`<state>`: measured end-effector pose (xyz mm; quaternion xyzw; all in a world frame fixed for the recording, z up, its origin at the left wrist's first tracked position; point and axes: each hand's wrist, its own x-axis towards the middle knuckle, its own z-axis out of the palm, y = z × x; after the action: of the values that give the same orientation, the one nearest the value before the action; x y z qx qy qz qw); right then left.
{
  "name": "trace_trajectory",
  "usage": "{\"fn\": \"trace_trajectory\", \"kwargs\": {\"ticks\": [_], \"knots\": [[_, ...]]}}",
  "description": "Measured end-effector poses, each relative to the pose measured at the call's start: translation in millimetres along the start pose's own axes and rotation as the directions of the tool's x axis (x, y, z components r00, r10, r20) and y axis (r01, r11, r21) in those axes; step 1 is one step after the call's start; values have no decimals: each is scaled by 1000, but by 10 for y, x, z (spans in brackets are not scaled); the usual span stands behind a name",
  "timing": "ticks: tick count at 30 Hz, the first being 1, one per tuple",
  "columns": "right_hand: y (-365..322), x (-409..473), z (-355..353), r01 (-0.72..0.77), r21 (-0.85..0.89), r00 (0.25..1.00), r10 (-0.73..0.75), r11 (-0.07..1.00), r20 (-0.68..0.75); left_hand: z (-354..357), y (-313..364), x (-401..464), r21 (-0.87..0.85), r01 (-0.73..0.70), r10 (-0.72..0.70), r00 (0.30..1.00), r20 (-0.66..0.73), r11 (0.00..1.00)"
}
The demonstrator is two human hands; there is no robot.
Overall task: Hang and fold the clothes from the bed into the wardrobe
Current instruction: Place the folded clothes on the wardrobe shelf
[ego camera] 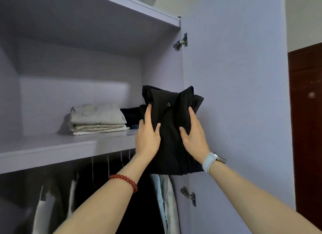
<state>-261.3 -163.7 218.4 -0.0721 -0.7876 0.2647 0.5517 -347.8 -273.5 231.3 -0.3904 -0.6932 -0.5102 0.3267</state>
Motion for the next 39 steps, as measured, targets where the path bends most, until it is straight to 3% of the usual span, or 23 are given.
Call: {"fn": "trace_trajectory", "kwargs": {"ticks": [5, 9, 15, 20, 23, 25, 26, 28, 32, 34, 35, 37, 38, 39], "knots": [[315, 881, 603, 89, 36, 995, -87, 995, -40, 292, -559, 910, 10, -69, 70, 995, -75, 998], [539, 1697, 1140, 154, 28, 987, -153, 988, -58, 520, -1073, 1702, -82, -111, 102, 989, -108, 990], [901, 2791, 1817, 170, -24, 985, -170, 985, 7, 904, -1726, 2717, -132, -17, 3, 995, -101, 991], [1340, 3579, 2503, 180, 69, 979, -186, 981, 89, 1222, -2276, 3395, -52, 64, -70, 989, -132, 997], [1682, 3930, 2973, 90, 79, 973, -104, 993, 207, 1431, -2725, 3656, 11, 231, -229, 970, -86, 973], [1927, 4112, 3232, 42, -193, 941, 26, 980, 336, 1550, -3005, 3768, 247, 425, -446, 894, 33, 871], [2023, 4179, 3317, 72, -353, 913, 81, 933, 400, 1582, -3101, 3807, 426, 475, -553, 829, 77, 770], [2141, 4244, 3450, 192, -493, 858, 99, 849, 504, 1610, -3219, 3854, 658, 430, -632, 770, 90, 618], [2058, 4333, 3503, 300, -391, 846, -53, 870, 531, 1525, -3143, 3991, 790, 83, -341, 925, 165, 608], [2023, 4328, 3503, 312, -368, 830, -63, 876, 554, 1541, -3130, 3985, 810, -37, -256, 939, 228, 585], [2032, 4272, 3517, 327, -384, 786, -23, 864, 618, 1573, -3160, 3923, 803, -71, -293, 909, 297, 592], [2097, 4074, 3561, 366, -452, 652, 123, 814, 749, 1653, -3246, 3723, 771, -64, -456, 775, 438, 633], [2127, 3977, 3566, 361, -472, 615, 175, 804, 769, 1669, -3283, 3639, 769, -50, -507, 724, 468, 638], [2133, 3913, 3544, 340, -477, 625, 184, 810, 758, 1659, -3289, 3597, 780, -60, -515, 719, 466, 622]]}}
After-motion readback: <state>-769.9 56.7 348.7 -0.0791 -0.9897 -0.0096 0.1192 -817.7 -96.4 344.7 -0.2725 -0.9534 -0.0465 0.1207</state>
